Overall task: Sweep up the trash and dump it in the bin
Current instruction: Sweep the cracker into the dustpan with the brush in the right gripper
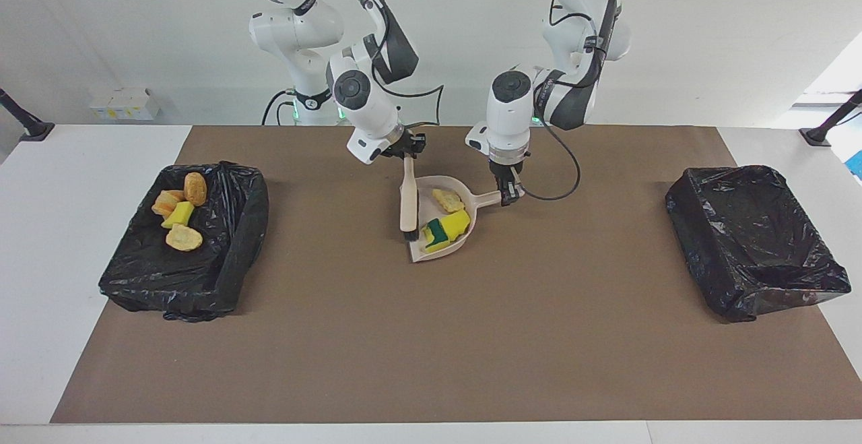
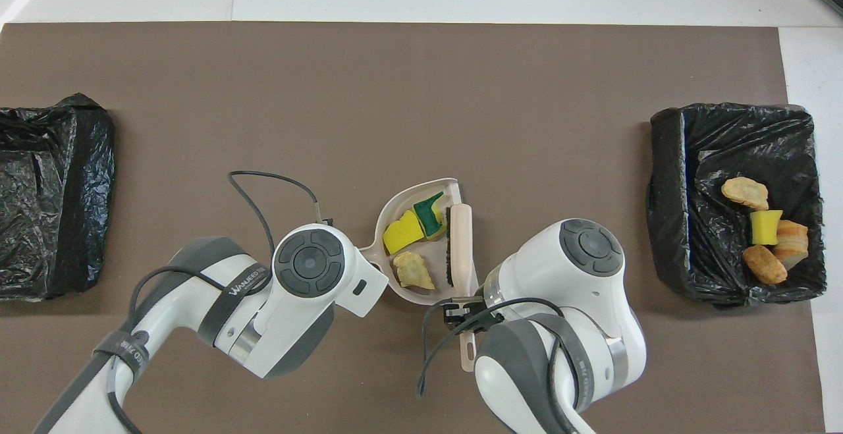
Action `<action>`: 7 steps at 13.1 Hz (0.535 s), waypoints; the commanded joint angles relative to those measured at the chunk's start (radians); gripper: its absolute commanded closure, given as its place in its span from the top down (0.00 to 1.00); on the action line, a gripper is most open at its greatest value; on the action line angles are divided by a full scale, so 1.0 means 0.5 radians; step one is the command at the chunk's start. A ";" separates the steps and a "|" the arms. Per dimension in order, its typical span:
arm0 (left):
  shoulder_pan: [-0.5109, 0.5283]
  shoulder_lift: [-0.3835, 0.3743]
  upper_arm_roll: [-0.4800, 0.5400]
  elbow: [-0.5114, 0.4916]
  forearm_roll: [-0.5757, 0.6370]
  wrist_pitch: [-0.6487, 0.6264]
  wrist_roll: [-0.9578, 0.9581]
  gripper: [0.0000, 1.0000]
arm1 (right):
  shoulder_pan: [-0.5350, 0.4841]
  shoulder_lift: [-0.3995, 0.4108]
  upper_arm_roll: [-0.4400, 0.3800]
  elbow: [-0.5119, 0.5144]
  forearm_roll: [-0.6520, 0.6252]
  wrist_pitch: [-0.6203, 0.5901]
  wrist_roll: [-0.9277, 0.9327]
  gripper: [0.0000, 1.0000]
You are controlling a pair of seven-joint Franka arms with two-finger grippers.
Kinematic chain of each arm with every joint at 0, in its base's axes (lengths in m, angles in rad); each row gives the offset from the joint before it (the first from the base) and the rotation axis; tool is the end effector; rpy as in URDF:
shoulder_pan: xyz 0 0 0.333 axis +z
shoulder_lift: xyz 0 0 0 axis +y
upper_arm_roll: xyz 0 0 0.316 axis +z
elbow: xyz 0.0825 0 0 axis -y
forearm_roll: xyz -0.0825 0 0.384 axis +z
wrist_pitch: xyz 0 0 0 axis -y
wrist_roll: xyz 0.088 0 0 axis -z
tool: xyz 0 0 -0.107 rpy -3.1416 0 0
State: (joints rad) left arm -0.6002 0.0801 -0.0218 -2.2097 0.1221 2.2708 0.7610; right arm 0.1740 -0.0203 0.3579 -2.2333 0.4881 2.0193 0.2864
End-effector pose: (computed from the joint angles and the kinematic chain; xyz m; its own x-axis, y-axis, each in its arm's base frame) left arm 0.4381 -0.3103 0.3420 0.1096 -0.9909 -0.0783 -0.9931 -0.1060 -0.0496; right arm 0.4194 0.2788 0.3693 0.9441 0.0370 -0.3275 -0.0625 -0.9556 -0.2881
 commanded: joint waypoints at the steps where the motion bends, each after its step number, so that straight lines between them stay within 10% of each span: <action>1: 0.040 -0.010 0.010 -0.075 0.044 0.149 -0.013 0.00 | -0.023 -0.045 -0.016 0.186 0.030 -0.153 0.077 0.00; 7: 0.145 -0.040 0.010 0.078 0.014 -0.009 0.116 0.00 | -0.075 -0.171 -0.035 0.465 -0.310 -0.570 0.393 0.00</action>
State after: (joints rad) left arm -0.5458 0.0789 -0.0137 -2.2038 0.1224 2.3140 0.7889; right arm 0.1480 -0.0837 0.3342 -2.0581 0.3908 1.8254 0.4416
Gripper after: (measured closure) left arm 0.665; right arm 0.740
